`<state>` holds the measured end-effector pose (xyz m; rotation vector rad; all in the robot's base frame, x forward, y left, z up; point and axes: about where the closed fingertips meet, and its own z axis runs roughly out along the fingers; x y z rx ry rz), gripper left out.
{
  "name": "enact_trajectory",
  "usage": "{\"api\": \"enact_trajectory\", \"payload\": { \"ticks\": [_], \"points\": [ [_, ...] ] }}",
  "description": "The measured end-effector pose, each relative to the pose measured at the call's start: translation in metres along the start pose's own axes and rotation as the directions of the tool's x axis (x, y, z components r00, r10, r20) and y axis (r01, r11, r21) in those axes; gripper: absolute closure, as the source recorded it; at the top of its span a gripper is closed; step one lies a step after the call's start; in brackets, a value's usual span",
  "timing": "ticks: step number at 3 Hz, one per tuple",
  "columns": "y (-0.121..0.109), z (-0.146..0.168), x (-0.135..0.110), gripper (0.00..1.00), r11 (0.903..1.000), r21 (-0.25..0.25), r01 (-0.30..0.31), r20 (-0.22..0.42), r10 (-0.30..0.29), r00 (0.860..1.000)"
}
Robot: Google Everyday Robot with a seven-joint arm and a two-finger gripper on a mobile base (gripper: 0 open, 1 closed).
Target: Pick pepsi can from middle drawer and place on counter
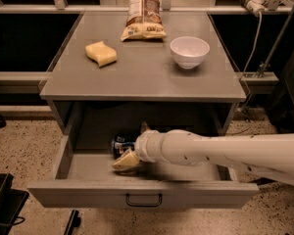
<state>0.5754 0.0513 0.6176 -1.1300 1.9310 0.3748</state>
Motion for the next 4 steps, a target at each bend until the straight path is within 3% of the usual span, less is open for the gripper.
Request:
{"api": "enact_trajectory", "payload": {
  "ticks": [1, 4],
  "points": [
    [0.0032, 0.0101, -0.0048, 0.16, 0.9997, 0.009, 0.021, 0.005, -0.021, 1.0],
    [0.0031, 0.0099, -0.0048, 0.86, 0.9998, 0.008, 0.02, 0.005, -0.02, 1.0]
  ]
}}
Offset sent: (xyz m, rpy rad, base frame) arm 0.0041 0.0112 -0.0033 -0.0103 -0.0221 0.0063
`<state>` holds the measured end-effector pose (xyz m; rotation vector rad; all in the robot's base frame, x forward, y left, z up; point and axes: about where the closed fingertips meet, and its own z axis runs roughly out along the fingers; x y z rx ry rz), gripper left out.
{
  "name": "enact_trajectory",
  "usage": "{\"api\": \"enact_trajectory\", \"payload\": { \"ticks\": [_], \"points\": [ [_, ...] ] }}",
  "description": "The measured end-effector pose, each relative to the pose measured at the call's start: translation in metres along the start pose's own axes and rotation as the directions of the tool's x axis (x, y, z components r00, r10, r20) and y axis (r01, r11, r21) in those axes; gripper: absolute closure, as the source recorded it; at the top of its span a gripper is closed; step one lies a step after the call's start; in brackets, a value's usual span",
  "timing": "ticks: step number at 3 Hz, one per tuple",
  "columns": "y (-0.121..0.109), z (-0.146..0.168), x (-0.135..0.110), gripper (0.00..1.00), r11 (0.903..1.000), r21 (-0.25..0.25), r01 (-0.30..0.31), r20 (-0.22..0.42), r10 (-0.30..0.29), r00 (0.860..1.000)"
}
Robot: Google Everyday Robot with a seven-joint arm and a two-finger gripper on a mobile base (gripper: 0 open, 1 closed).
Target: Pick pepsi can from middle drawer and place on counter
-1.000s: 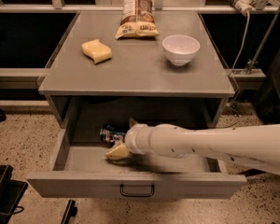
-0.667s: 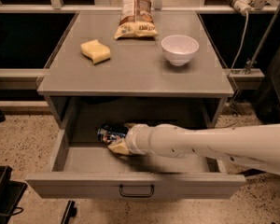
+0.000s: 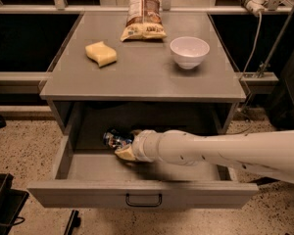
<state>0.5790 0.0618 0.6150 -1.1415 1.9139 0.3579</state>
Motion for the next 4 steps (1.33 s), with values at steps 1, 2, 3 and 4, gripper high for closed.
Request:
{"api": "enact_trajectory", "payload": {
  "ticks": [1, 2, 3, 4],
  "points": [
    [0.0, -0.003, -0.01, 1.0, 0.9997, -0.016, 0.019, 0.026, -0.019, 0.999],
    [-0.004, -0.035, -0.033, 1.0, 0.999, -0.039, 0.021, 0.062, -0.018, 0.998],
    [0.008, -0.084, -0.031, 1.0, 0.9947, -0.097, -0.034, -0.011, 0.033, 0.999],
    [0.015, -0.149, -0.026, 1.0, 0.9861, -0.099, -0.134, -0.12, 0.121, 0.985]
  ]
}}
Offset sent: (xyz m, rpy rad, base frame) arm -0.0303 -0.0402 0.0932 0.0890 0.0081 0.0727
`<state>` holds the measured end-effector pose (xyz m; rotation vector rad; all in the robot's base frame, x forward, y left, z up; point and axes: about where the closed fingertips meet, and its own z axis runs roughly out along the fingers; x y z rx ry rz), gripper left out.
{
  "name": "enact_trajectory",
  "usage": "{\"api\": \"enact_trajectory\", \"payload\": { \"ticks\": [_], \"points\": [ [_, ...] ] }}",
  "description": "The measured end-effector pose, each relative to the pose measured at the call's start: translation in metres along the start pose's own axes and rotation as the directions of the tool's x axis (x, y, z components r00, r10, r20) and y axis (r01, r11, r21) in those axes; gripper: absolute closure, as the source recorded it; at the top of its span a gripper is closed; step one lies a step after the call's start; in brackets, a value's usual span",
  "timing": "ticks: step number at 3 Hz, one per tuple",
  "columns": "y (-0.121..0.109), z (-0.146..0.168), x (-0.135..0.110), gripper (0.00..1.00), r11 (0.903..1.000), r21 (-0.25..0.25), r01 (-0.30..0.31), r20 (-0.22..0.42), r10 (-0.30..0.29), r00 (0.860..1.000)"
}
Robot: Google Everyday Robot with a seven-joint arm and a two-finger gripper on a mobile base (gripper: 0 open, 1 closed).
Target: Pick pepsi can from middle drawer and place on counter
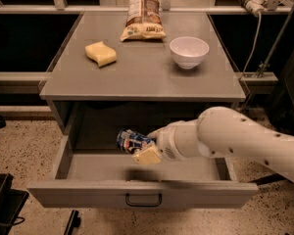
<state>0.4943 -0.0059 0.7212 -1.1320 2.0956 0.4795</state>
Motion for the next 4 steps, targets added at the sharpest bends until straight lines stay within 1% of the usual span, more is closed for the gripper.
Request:
{"api": "enact_trajectory", "payload": {
  "ticks": [1, 2, 3, 4],
  "points": [
    [0.013, -0.008, 0.0, 1.0, 0.9995, -0.032, 0.005, -0.031, -0.006, 1.0],
    [0.013, -0.008, 0.0, 1.0, 0.9995, -0.032, 0.005, -0.03, -0.006, 1.0],
    [0.012, -0.029, -0.009, 1.0, 0.9976, -0.045, 0.052, -0.002, -0.052, 0.999],
    [-0.006, -0.096, -0.036, 1.0, 0.9903, -0.038, 0.134, 0.08, -0.131, 0.988]
  ]
}}
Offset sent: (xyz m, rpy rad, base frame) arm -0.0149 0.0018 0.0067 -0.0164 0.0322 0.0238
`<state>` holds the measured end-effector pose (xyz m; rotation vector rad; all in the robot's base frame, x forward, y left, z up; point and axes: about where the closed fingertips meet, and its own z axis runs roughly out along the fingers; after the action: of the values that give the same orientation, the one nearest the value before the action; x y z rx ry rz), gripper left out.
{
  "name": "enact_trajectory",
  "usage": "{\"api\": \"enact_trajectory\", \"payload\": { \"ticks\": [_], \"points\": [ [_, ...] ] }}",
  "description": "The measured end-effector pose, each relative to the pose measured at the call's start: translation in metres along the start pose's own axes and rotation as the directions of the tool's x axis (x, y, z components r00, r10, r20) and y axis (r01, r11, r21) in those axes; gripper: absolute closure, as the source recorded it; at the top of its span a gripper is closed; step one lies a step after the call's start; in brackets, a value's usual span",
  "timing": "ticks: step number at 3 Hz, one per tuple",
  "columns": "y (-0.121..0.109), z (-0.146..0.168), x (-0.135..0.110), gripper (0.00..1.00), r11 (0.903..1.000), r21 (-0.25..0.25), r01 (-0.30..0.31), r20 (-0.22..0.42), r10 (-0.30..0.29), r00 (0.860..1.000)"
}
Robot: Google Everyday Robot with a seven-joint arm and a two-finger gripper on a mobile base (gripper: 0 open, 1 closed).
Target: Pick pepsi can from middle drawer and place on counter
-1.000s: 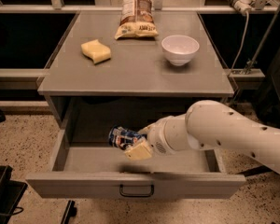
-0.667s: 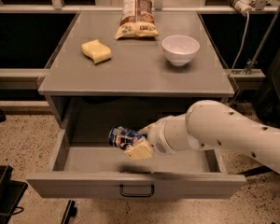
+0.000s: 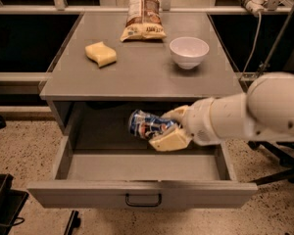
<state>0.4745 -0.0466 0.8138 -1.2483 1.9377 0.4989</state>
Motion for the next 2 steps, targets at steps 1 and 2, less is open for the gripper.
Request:
{"api": "enact_trajectory", "payload": {
  "ticks": [1, 2],
  "points": [
    [-0.023, -0.073, -0.039, 1.0, 0.9849, 0.022, 0.172, 0.062, -0.173, 0.983],
    [-0.021, -0.096, -0.068, 1.0, 0.9632, 0.009, 0.269, 0.085, -0.268, 0.96]
  ]
}}
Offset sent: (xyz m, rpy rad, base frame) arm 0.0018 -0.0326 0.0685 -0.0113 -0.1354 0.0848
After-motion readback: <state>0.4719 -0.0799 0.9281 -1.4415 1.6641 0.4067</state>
